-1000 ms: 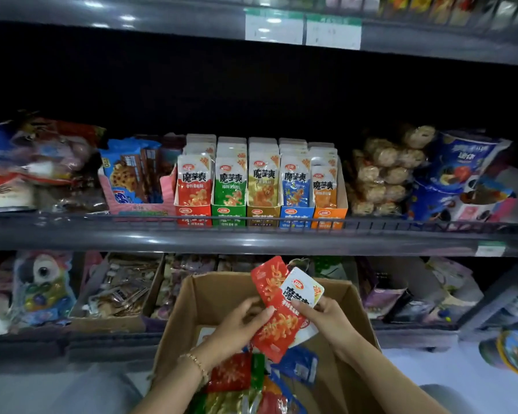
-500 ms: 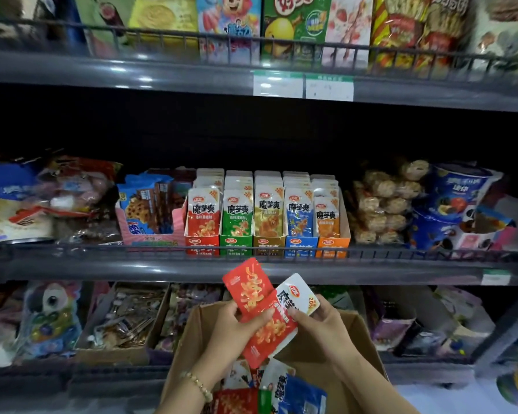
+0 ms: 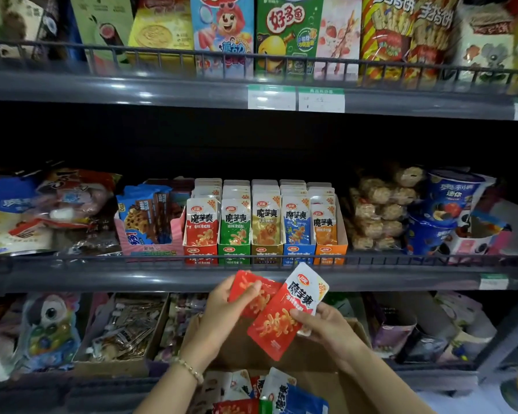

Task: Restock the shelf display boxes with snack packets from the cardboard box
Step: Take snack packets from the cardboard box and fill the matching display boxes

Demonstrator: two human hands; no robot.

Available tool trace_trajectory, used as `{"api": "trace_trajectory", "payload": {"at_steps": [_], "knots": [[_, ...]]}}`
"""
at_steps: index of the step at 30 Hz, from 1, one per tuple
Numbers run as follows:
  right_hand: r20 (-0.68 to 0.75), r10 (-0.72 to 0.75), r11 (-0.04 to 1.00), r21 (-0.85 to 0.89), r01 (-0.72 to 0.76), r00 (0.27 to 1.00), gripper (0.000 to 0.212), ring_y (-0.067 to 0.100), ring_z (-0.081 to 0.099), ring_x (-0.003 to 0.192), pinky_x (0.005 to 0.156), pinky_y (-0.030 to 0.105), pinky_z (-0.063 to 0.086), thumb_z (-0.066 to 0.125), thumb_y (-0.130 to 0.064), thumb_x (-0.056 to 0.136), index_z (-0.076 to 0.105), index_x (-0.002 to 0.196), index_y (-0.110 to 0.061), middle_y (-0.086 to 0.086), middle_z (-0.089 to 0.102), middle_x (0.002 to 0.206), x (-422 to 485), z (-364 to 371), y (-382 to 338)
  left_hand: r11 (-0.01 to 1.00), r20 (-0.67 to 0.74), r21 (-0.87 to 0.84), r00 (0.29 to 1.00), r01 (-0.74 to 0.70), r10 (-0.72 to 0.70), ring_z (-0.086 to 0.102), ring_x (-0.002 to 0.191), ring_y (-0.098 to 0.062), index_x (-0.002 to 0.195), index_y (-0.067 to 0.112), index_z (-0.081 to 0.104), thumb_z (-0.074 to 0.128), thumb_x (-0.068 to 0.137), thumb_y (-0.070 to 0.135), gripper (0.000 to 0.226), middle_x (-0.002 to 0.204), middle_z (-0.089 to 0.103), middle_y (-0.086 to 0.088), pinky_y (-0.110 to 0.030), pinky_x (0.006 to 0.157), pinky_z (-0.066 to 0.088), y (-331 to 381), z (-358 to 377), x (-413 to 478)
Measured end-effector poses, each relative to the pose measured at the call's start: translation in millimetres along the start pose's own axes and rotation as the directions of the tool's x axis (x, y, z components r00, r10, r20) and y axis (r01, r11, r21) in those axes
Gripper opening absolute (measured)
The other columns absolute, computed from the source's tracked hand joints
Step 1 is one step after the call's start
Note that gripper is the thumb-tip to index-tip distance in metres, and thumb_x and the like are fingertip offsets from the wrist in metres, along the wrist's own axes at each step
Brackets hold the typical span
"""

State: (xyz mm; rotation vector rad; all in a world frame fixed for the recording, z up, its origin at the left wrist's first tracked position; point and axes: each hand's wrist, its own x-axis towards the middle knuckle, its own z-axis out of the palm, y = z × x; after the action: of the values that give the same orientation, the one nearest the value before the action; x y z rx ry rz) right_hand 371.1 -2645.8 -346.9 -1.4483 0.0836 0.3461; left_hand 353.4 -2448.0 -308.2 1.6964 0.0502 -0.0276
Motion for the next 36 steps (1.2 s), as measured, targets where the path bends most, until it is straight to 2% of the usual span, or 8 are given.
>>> {"api": "trace_trajectory", "payload": {"at_steps": [3,7,12,17,21,25,30,36], "knots": [[0.053,-0.038,0.986,-0.161,0.046,0.998,0.037,0.018,0.070,0.094,0.079,0.027,0.052,0.075,-0.021,0.072,0.064,0.106,-0.009,0.004,0.074,0.098,0.2,-7.5,-12.5,0.954,0.061,0.268,0.990,-0.137,0.125,0.066,0.082,0.003,0.109,0.036,0.061,0.064,0.073,0.057,0.042,0.088,0.071,0.013,-0.026,0.085,0.054,9.8,-19.2,11.4],[0.114,-0.128,0.971,-0.187,0.148,0.985,0.038,0.024,0.070,0.093,0.084,0.033,0.055,0.075,-0.025,0.071,0.067,0.106,-0.011,0.008,0.074,0.100,0.9,0.4,-26.5,0.821,0.302,0.548,0.953,-0.161,-0.015,0.065,0.086,0.001,0.094,0.039,0.061,0.071,0.066,0.062,0.037,0.098,0.068,0.015,-0.024,0.077,0.056,17.3,-15.7,14.8],[0.059,-0.224,0.974,-0.012,0.225,0.973,0.052,0.025,0.069,0.097,0.087,0.039,0.054,0.073,-0.023,0.071,0.056,0.119,-0.016,0.008,0.073,0.103,7.4,25.1,-34.4,0.943,0.244,0.306,0.968,-0.130,0.054,0.068,0.087,0.002,0.102,0.031,0.061,0.076,0.075,0.039,0.032,0.097,0.072,0.012,-0.026,0.083,0.056,14.8,-4.5,16.0],[0.047,-0.326,0.944,-0.045,0.328,0.944,0.081,0.015,0.065,0.106,0.090,0.038,0.054,0.074,-0.013,0.075,0.030,0.141,-0.026,0.004,0.068,0.115,15.6,36.4,-35.3,0.995,0.138,0.078,0.989,-0.066,0.055,0.068,0.097,-0.009,0.112,0.029,0.058,0.075,0.078,0.023,0.038,0.104,0.072,0.007,-0.037,0.090,0.054,6.1,-14.4,17.7],[0.154,-0.437,0.866,-0.192,0.461,0.886,0.076,0.009,0.063,0.107,0.074,0.026,0.057,0.063,-0.008,0.087,0.024,0.134,-0.052,-0.004,0.056,0.127,20.5,45.5,-48.6,1.000,0.240,0.023,0.971,-0.005,-0.001,0.063,0.108,-0.008,0.115,0.035,0.045,0.070,0.083,0.013,0.046,0.116,0.065,0.006,-0.038,0.098,0.048,3.1,-25.4,17.5],[0.274,-0.415,0.813,-0.317,0.488,0.868,0.058,0.015,0.061,0.109,0.077,0.032,0.059,0.066,-0.015,0.086,0.040,0.129,-0.045,-0.002,0.050,0.134,27.8,53.6,-63.6,1.000,0.314,0.031,0.949,0.001,-0.011,0.057,0.116,-0.008,0.124,0.036,0.037,0.063,0.088,0.011,0.050,0.124,0.060,0.007,-0.039,0.102,0.045,-1.1,-36.7,16.5],[0.239,-0.446,0.832,-0.244,0.498,0.862,0.034,0.018,0.066,0.101,0.070,0.035,0.060,0.057,-0.021,0.092,0.046,0.124,-0.027,0.000,0.055,0.122,41.1,71.9,-78.5,0.993,0.250,-0.116,0.967,-0.023,0.051,0.066,0.098,-0.003,0.118,0.040,0.044,0.063,0.086,0.020,0.042,0.110,0.066,0.011,-0.022,0.076,0.055,2.8,-45.9,8.7],[0.160,-0.537,0.781,-0.277,0.560,0.828,0.029,0.022,0.062,0.108,0.072,0.042,0.060,0.056,-0.043,0.084,0.045,0.111,-0.048,-0.002,0.050,0.130,58.5,97.2,-89.1,0.993,0.180,-0.053,0.977,-0.109,0.117,0.070,0.089,-0.013,0.116,0.043,0.044,0.063,0.078,0.039,0.043,0.107,0.067,0.008,-0.019,0.046,0.049,-2.2,-61.2,11.8]]}}
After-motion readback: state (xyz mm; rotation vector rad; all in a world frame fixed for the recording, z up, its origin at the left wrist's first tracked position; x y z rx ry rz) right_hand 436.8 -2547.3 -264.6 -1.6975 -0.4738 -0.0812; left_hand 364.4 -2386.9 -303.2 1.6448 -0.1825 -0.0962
